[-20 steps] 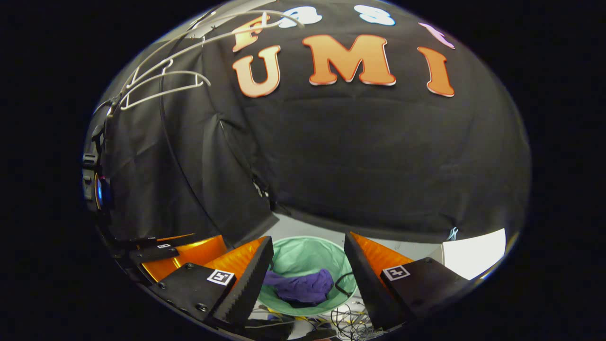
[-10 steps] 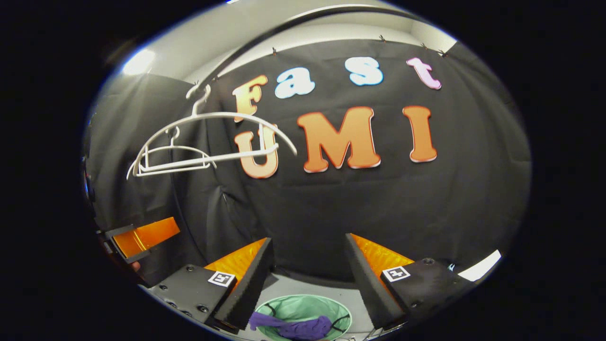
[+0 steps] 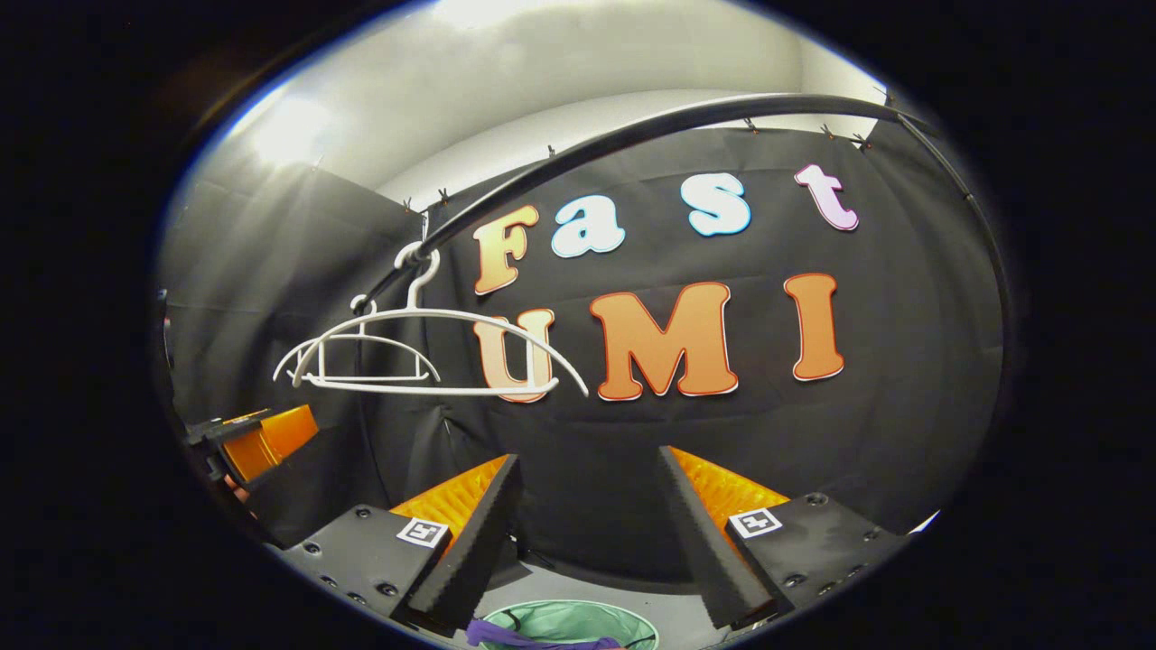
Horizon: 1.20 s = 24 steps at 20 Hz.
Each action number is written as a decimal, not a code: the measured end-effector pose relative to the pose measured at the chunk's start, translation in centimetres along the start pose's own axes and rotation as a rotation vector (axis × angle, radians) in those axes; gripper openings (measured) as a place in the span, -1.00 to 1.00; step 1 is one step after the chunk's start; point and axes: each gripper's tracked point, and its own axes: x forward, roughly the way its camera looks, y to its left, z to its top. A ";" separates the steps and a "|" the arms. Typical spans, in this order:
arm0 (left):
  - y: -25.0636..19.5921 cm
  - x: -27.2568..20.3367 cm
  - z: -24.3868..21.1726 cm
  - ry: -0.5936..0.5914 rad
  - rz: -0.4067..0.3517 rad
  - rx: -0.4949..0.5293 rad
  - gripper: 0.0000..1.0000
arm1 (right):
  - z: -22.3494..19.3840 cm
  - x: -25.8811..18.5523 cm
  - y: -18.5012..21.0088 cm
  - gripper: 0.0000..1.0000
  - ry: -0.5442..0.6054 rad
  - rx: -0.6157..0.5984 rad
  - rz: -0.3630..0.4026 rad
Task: Grasp the clothes on the hanger with both hands and then place them into the laundry hamper below.
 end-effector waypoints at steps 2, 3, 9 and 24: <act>-0.3 -1.1 -0.6 0.017 0.004 -0.022 0.83 | -0.1 -0.6 0.1 0.77 0.004 0.007 0.029; -0.3 -1.7 -0.7 0.021 0.011 -0.027 0.83 | -0.2 -0.7 0.0 0.77 0.006 0.009 0.037; 0.1 -3.8 -1.4 0.019 0.063 0.018 0.82 | -0.9 -1.6 -1.1 0.95 0.029 -0.024 0.056; -1.7 -5.0 -0.4 -0.001 0.039 0.083 0.83 | -1.5 -2.1 0.4 1.00 0.036 -0.027 0.105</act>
